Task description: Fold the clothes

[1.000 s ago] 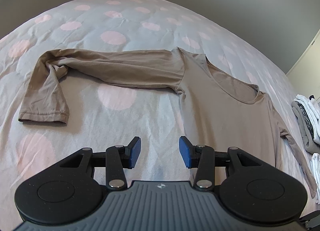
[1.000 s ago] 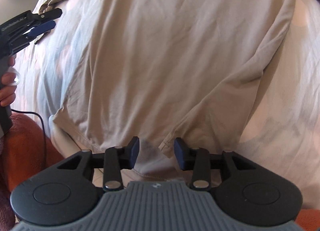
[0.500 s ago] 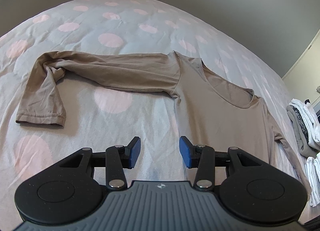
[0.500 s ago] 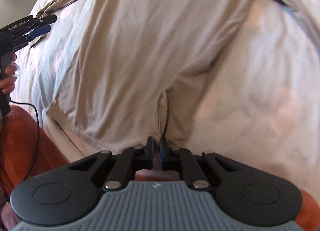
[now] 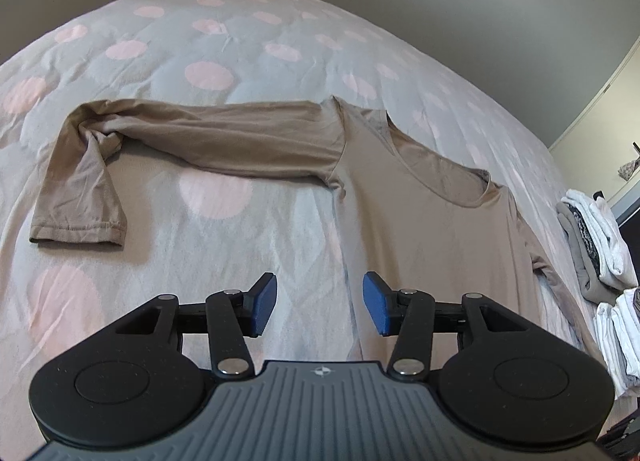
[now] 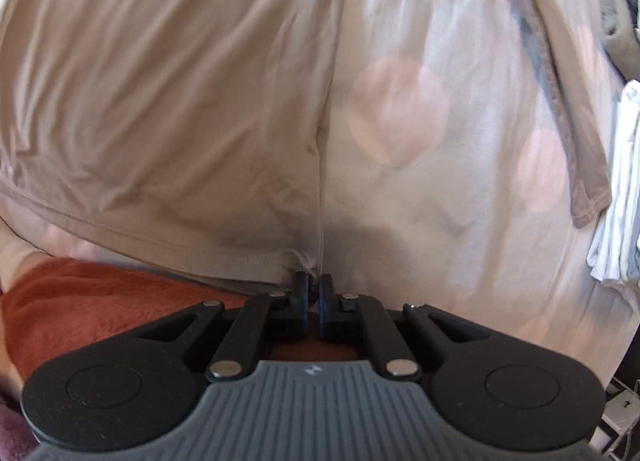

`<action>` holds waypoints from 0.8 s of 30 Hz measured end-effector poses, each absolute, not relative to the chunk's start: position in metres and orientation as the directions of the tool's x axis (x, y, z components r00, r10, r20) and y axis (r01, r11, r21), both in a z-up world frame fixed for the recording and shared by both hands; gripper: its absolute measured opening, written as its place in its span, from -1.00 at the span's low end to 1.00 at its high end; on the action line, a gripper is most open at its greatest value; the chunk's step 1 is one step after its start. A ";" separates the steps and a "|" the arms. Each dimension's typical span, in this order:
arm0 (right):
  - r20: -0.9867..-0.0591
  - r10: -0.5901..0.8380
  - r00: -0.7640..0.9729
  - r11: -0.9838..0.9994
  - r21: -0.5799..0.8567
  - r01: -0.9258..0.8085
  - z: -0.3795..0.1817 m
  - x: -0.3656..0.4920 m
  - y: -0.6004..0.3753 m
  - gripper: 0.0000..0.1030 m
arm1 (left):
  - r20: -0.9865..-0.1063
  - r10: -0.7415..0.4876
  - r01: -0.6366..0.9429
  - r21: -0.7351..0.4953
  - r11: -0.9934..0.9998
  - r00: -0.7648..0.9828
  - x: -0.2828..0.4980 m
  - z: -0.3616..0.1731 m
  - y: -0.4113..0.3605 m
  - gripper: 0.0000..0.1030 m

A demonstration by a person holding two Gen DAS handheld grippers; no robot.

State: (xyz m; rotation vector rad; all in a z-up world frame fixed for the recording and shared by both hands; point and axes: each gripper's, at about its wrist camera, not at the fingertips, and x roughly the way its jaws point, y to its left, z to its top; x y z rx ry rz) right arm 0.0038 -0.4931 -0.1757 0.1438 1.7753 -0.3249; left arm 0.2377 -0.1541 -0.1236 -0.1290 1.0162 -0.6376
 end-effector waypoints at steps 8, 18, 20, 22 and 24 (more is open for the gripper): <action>-0.999 -0.023 -0.024 0.942 -0.030 0.334 -0.137 -0.005 -0.514 -0.31 | -0.865 -0.467 0.529 -0.315 0.788 0.180 0.231 -0.145 -0.171 -0.10; -0.811 -0.071 0.581 0.758 0.334 0.559 -0.116 -0.019 -0.561 -0.19 | -0.980 -0.185 0.754 -0.071 0.653 0.068 0.187 -0.148 -0.190 -0.10; -0.796 -0.059 0.602 0.703 0.395 0.591 -0.133 -0.011 -0.561 -0.18 | -0.991 -0.134 0.764 -0.071 0.641 0.020 0.181 -0.158 -0.192 -0.10; -0.781 -0.042 0.623 0.639 0.458 0.618 -0.154 -0.010 -0.569 -0.17 | -0.995 -0.094 0.766 -0.077 0.638 -0.022 0.177 -0.167 -0.195 -0.10; -0.767 -0.037 0.641 0.583 0.504 0.637 -0.164 -0.017 -0.580 -0.04 | -0.998 -0.051 0.770 -0.061 0.635 -0.037 0.174 -0.176 -0.198 -0.21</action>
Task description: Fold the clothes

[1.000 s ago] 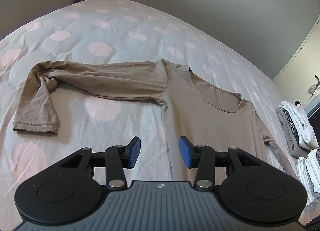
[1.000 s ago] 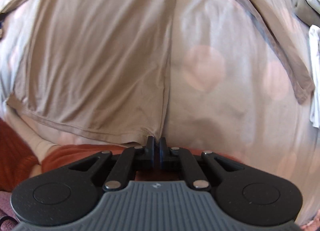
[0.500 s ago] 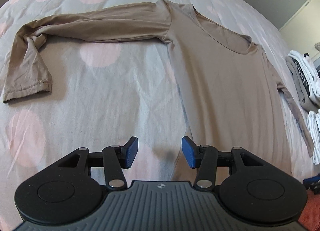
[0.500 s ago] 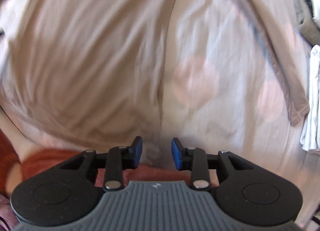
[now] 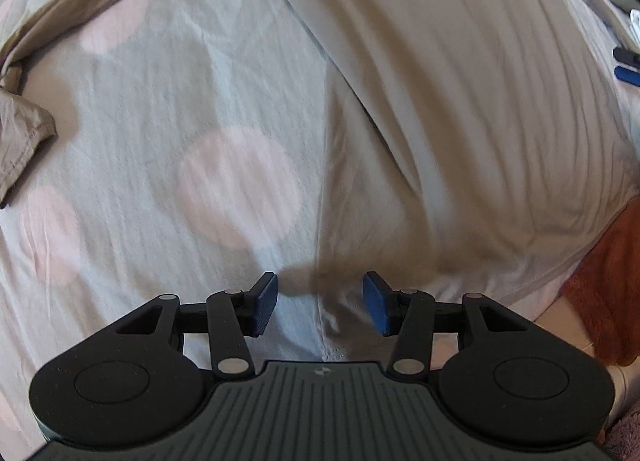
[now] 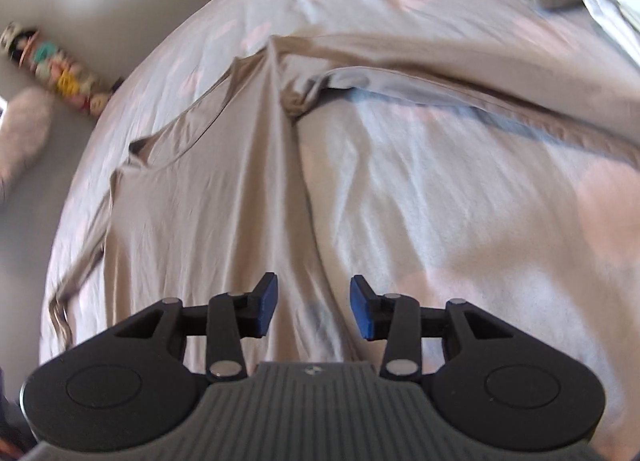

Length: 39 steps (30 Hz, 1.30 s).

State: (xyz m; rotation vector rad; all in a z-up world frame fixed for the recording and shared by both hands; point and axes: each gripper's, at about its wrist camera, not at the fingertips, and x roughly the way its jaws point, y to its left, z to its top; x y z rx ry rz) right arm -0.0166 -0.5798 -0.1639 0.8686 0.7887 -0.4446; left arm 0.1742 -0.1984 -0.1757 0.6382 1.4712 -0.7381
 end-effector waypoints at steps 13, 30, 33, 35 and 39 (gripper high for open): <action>-0.742 0.061 0.667 0.518 0.595 0.614 -0.185 -0.021 -0.583 0.21 | -0.999 0.039 0.770 0.040 0.637 0.020 0.145 -0.145 -0.192 -0.99; -0.734 0.060 0.676 0.518 0.602 0.608 -0.181 -0.025 -0.582 0.22 | -0.994 -0.073 0.689 0.001 0.725 0.078 0.160 -0.143 -0.171 -0.76; -0.720 0.042 0.693 0.507 0.613 0.606 -0.178 -0.028 -0.583 0.22 | -0.970 -0.188 0.639 -0.047 0.768 0.155 0.175 -0.133 -0.173 -0.66; -0.701 0.029 0.713 0.484 0.634 0.604 -0.174 -0.034 -0.587 0.21 | -0.949 -0.245 0.611 -0.077 0.788 0.197 0.190 -0.124 -0.185 -0.65; -0.677 -0.001 0.736 0.445 0.658 0.607 -0.159 -0.050 -0.603 0.22 | -0.917 -0.283 0.606 -0.059 0.793 0.281 0.207 -0.121 -0.223 -0.62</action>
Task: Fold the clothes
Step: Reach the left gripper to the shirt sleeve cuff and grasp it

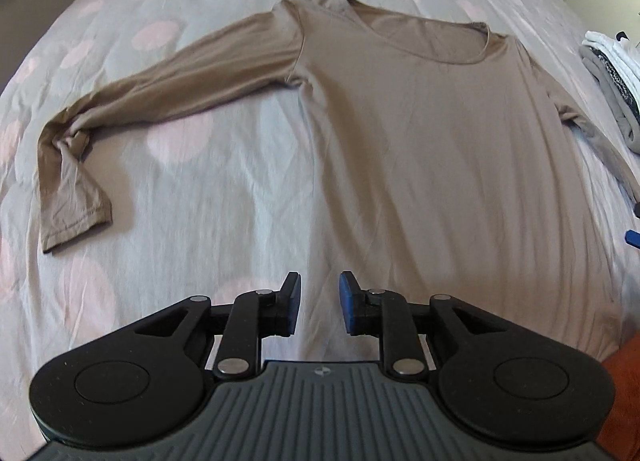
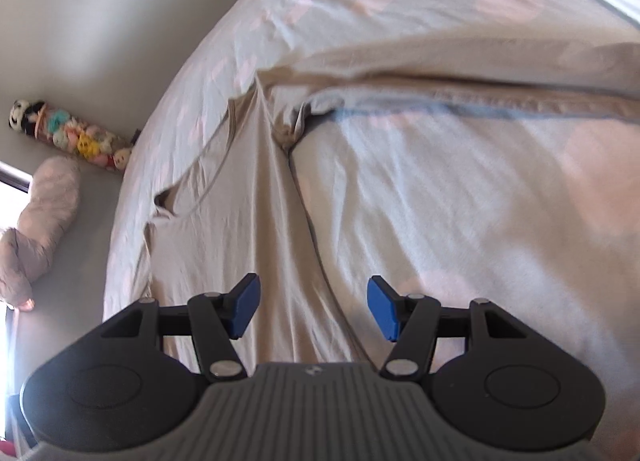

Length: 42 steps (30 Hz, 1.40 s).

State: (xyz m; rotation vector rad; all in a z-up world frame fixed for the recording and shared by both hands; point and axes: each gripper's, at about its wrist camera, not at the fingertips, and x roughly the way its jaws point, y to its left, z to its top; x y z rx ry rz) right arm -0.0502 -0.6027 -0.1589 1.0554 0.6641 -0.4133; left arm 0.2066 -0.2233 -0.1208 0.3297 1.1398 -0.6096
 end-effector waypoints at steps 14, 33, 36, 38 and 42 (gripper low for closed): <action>-0.810 -0.280 0.515 0.700 0.194 0.687 -0.111 -0.060 -0.721 0.01 | -0.842 -0.247 0.493 0.027 0.870 0.480 0.244 -0.155 -0.244 -0.56; -0.809 -0.516 0.282 0.687 -0.194 0.701 -0.154 -0.021 -0.759 -0.96 | -0.848 -0.217 0.552 0.103 0.827 0.484 0.247 -0.171 -0.255 -0.56; -0.817 -0.521 0.248 0.678 -0.220 0.701 -0.165 -0.013 -0.768 -0.96 | -0.847 -0.218 0.552 0.103 0.827 0.485 0.248 -0.172 -0.255 -0.55; -0.824 -0.515 0.236 0.673 -0.219 0.706 -0.170 -0.011 -0.771 -0.93 | -0.847 -0.218 0.549 0.100 0.830 0.485 0.249 -0.172 -0.254 -0.52; -0.808 -0.538 0.241 0.650 -0.215 0.729 -0.168 -0.018 -0.767 -0.75 | -0.845 -0.220 0.544 0.097 0.833 0.488 0.251 -0.172 -0.253 -0.45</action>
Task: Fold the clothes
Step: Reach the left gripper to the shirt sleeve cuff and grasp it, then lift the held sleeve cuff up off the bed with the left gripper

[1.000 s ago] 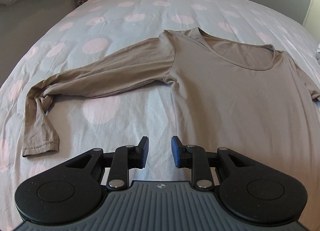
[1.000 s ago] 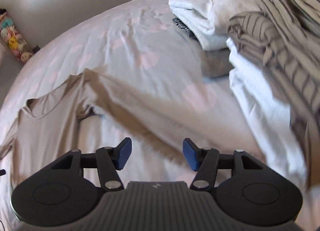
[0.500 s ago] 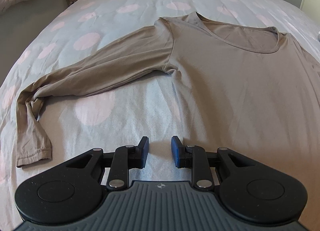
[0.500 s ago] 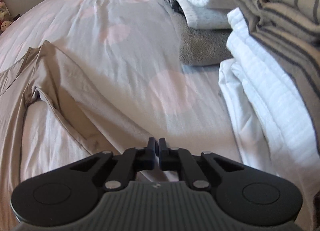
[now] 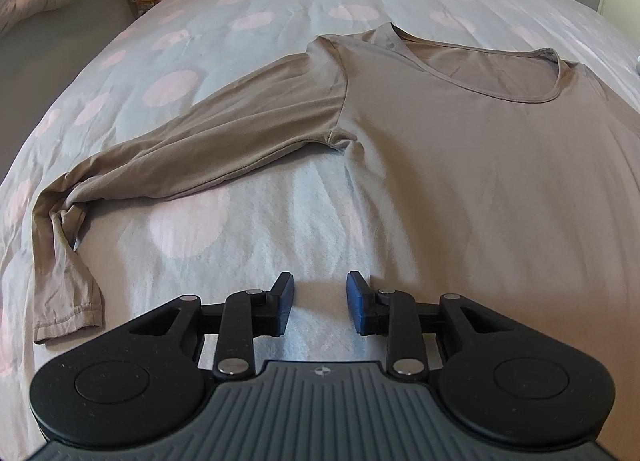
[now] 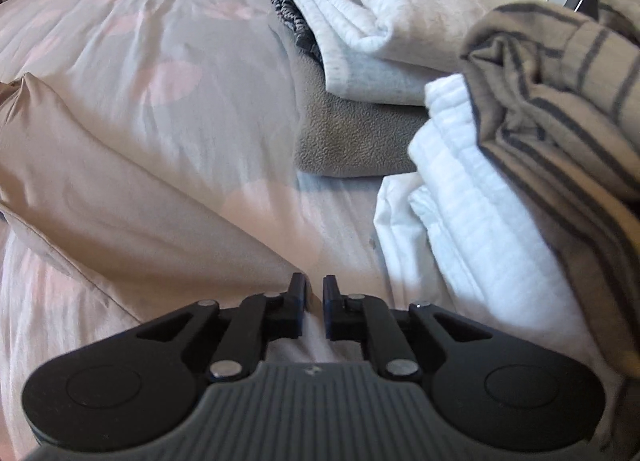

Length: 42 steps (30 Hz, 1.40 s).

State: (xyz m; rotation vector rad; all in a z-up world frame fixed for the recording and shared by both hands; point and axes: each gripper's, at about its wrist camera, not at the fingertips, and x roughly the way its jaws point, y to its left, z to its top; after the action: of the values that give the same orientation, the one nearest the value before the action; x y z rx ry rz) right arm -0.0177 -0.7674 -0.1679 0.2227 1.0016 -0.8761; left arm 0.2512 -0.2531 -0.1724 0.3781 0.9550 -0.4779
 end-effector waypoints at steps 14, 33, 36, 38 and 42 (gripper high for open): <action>-0.693 -0.352 0.629 0.744 0.200 0.638 -0.150 0.028 -0.601 -0.51 | -0.863 -0.202 0.353 -0.029 0.935 0.463 0.281 -0.147 -0.177 -0.44; -0.720 -0.344 0.603 0.813 0.093 0.575 -0.179 0.055 -0.571 -0.50 | -0.902 -0.121 0.069 -0.101 0.992 0.415 0.349 -0.165 -0.033 -0.43; -0.723 -0.346 0.598 0.815 0.084 0.574 -0.181 0.056 -0.571 -0.50 | -0.894 -0.143 0.090 -0.116 0.989 0.426 0.347 -0.163 -0.035 -0.83; -0.726 -0.347 0.594 0.815 0.081 0.574 -0.182 0.057 -0.571 -0.50 | -0.885 -0.143 0.100 -0.109 0.989 0.443 0.349 -0.154 -0.035 -0.99; -0.736 -0.341 0.585 0.818 0.073 0.570 -0.185 0.059 -0.571 -0.50 | -0.865 -0.122 0.123 -0.070 0.990 0.487 0.360 -0.126 -0.031 -0.99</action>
State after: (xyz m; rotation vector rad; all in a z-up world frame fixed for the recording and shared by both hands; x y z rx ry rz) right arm 0.0590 -0.5713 -0.1853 0.3187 0.7815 -0.5418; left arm 0.3603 -0.0311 -0.1262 0.0014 1.0519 -0.1493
